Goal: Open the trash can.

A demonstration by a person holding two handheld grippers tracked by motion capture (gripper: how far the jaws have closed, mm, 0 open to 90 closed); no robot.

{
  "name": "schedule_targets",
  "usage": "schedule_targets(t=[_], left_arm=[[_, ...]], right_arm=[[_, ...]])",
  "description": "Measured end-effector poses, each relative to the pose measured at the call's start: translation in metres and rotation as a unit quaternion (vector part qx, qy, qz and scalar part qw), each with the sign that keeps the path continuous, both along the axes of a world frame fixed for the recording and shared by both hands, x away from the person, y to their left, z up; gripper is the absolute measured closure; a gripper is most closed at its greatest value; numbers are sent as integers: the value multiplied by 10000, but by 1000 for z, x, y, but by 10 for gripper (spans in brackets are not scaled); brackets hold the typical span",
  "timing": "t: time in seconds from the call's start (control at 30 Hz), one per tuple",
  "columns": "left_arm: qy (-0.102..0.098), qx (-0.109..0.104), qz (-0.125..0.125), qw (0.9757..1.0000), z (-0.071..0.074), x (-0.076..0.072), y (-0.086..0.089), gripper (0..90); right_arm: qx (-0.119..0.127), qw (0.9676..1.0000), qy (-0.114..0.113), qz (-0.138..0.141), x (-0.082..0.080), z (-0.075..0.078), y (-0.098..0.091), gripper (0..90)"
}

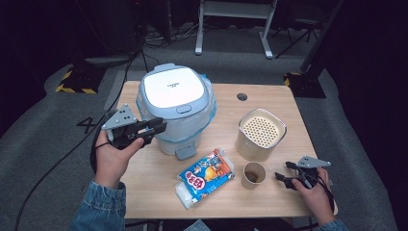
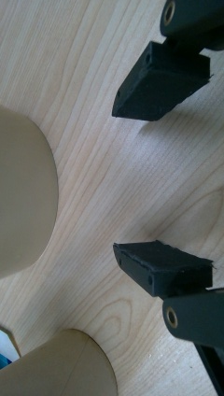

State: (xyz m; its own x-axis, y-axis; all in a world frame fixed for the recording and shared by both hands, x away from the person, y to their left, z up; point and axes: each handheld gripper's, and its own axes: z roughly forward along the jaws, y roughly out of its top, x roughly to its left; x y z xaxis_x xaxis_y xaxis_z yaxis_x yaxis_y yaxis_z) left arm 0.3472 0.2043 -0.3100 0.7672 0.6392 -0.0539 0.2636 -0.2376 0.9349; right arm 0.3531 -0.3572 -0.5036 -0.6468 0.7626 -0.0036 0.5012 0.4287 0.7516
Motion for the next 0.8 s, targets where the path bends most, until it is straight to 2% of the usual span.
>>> schedule_targets(t=[0.13, 0.23, 0.4, 0.47, 0.6, 0.8], left_arm=[[13, 0, -88, 10000, 10, 7, -4, 766], [38, -110, -226, 9997, 17, 11, -8, 788], [12, 29, -317, 9995, 25, 19, -16, 825], [-2, 168, -290, 9994, 28, 27, -20, 837], [57, 140, -319, 9994, 28, 37, -25, 857], [182, 280, -407, 9986, 27, 48, -32, 895]], right_arm=[[0, 10000, -1, 0, 0, 0, 0, 287], [-1, 10000, -2, 2, 0, 0, 0, 287], [-1, 10000, -2, 2, 0, 0, 0, 287], [-1, 10000, -2, 2, 0, 0, 0, 287], [-1, 10000, -2, 1, 0, 0, 0, 287], [-1, 10000, -1, 2, 0, 0, 0, 287]])
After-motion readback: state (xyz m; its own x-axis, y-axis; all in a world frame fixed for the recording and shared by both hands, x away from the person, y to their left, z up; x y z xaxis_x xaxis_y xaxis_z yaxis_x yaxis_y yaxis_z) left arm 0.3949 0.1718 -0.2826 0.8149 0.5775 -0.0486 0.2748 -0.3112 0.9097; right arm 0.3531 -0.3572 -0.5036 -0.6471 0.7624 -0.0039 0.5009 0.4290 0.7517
